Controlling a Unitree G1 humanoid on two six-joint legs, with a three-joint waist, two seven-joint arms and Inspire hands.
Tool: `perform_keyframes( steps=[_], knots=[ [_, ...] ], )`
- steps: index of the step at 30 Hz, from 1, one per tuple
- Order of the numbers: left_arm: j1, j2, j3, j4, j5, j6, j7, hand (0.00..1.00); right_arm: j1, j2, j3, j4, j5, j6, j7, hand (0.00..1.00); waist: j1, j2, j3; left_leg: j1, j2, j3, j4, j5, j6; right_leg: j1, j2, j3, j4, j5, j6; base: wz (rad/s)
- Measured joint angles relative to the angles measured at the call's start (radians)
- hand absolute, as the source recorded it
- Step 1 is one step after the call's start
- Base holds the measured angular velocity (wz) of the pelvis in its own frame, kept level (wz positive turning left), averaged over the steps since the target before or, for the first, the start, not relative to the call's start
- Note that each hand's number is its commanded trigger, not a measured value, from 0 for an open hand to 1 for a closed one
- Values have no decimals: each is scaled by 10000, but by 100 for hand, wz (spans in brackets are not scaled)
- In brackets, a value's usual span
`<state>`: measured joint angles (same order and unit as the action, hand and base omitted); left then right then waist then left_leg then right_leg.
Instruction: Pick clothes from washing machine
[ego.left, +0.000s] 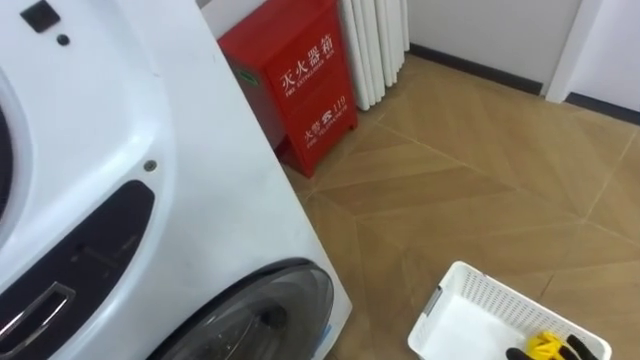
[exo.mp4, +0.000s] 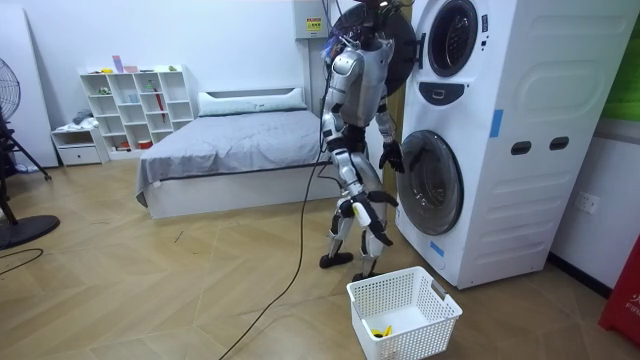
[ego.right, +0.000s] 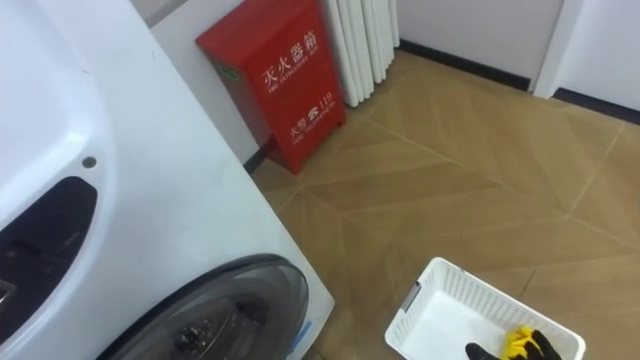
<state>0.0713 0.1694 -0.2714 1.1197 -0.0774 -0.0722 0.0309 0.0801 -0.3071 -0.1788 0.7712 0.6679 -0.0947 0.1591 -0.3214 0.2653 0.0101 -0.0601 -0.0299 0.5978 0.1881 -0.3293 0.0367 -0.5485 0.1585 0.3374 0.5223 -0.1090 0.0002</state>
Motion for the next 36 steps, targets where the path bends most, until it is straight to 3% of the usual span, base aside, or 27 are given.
perform_keyframes(
  steps=[4,12,14,16,20,24,29,36],
  knots=[
    [30,2,-75,15,12,-12,0,0,13,-1,3,0,-16,0,198,0,-11,-77,48,190,10,-147,-35,0,2,194,-166,-243,-10,-45,-36,11],
    [478,10,-75,-25,-288,-91,57,0,345,1,30,19,-5,-5,169,0,10,-297,36,298,74,-450,-20,23,36,445,-327,-586,-97,-67,-70,11],
    [665,15,-49,-113,-273,-139,71,0,748,10,12,73,-14,-4,63,0,53,-356,-28,403,146,-702,-7,25,32,682,-359,-829,-237,-102,-104,32],
    [816,27,-18,-179,-275,-150,71,0,881,23,-27,648,-70,-41,29,0,103,-460,-28,613,192,-861,-59,37,12,952,-375,-953,-313,-132,-122,24],
    [1098,19,252,-174,-270,-183,111,0,1407,297,-19,1865,-461,-25,-92,0,394,-869,-108,1164,338,-1470,-153,62,-34,1754,-531,-1577,-602,-304,-198,42],
    [1323,-22,388,-266,-272,-84,371,0,1501,839,183,2558,-494,47,-328,0,859,-1219,-113,1508,517,-1847,-225,82,-67,2402,-593,-2007,-1122,-241,-247,34],
    [1178,-304,968,-272,-169,99,791,0,742,1399,833,3609,-672,311,-511,0,1668,-1816,-35,1600,649,-2621,-113,118,-44,3046,-819,-2743,-1732,-191,-236,44],
    [1161,-447,1658,-204,-179,313,1169,0,160,1490,1187,4119,-1484,455,-408,0,2225,-2146,43,1714,873,-3613,-98,131,-57,4023,-929,-3757,-2663,-91,-232,49]
  ],
)
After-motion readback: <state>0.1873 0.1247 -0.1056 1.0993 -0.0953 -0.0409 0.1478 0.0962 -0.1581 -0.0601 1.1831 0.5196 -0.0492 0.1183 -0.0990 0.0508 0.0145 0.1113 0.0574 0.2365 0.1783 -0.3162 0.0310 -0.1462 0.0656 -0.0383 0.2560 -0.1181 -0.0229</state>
